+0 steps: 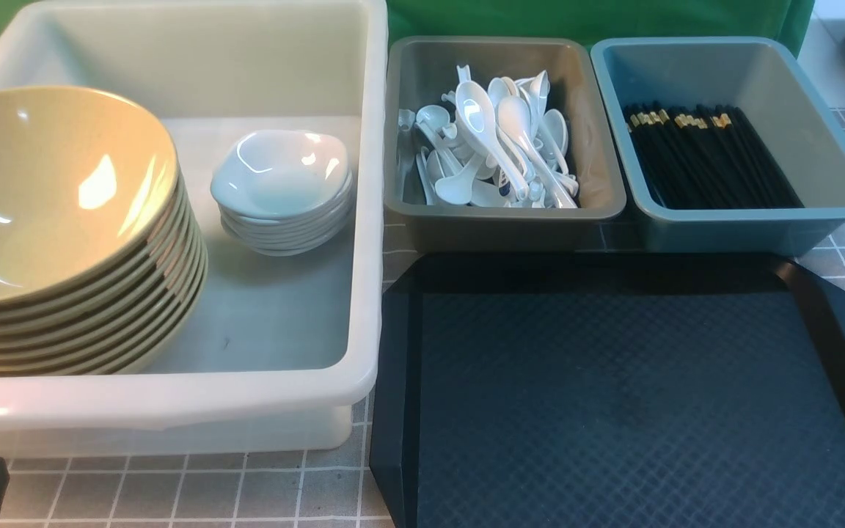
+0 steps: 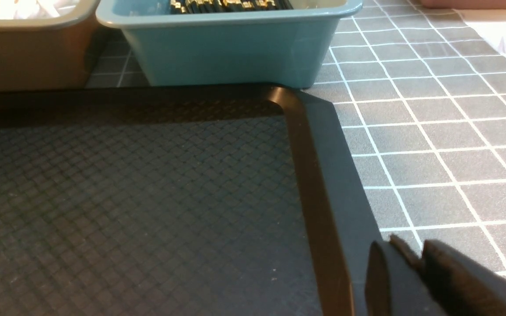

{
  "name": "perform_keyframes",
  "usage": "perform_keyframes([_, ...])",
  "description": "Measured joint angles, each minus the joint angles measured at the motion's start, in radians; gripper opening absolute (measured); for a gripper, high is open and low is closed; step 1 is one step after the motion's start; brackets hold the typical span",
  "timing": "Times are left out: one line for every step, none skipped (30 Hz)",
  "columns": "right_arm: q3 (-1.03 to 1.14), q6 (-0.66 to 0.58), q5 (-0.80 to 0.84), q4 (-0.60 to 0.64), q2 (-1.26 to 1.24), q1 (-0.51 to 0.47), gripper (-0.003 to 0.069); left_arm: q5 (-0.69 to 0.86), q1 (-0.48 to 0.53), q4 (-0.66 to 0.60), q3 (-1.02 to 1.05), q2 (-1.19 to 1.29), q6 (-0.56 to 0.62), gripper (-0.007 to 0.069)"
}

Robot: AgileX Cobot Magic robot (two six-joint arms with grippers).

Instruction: On grey table put chopsticks spoon bowls plates into blue grey white boxes.

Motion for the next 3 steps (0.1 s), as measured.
perform_keyframes([0.0,0.0,0.0,0.0,0.0,0.0,0.0089,0.0,0.0,0.0,0.0,0.0,0.0,-0.0011])
perform_keyframes([0.0,0.0,0.0,0.0,0.0,0.0,0.0091,0.0,0.0,0.0,0.0,0.0,0.0,-0.0011])
perform_keyframes([0.0,0.0,0.0,0.0,0.0,0.0,0.0092,0.0,0.0,0.0,0.0,0.0,0.0,-0.0011])
